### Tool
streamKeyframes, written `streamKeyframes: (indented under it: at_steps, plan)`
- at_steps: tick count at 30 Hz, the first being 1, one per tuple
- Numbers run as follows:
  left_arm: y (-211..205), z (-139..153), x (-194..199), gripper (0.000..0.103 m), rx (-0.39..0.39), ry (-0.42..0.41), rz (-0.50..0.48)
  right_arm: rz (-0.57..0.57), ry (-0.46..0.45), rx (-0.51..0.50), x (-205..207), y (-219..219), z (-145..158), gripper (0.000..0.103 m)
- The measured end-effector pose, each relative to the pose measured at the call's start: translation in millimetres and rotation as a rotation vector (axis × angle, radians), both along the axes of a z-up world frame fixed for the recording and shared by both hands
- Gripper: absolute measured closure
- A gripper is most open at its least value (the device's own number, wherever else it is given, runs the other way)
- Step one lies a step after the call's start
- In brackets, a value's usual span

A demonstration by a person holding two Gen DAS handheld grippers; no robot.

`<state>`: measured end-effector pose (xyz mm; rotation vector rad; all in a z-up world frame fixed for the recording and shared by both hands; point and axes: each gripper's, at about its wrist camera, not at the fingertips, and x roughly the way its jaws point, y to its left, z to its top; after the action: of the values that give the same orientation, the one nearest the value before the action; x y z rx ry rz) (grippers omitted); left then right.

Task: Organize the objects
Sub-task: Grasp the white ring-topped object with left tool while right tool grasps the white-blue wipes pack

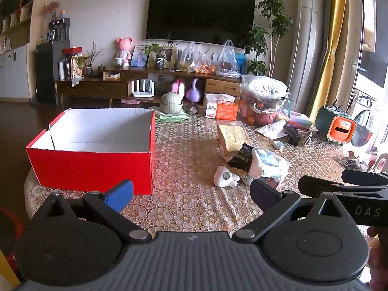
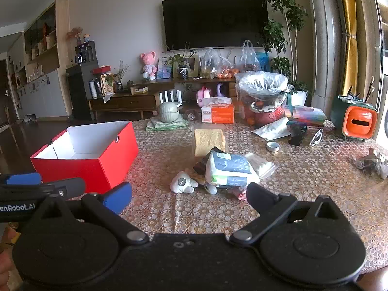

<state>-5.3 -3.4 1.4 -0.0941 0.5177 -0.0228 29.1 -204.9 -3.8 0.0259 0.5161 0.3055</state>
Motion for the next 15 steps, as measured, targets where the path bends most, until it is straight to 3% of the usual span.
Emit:
streamKeyframes:
  at_steps: [11,15]
  plan:
    - [-7,-5,21,0.000,-0.002,0.025,-0.055,-0.005,0.026,-0.021,29,-10,-8,0.006]
    - [-17,-10,37,0.000,0.052,0.022,-0.078,-0.038,0.020,-0.047,52,-22,-10,0.005]
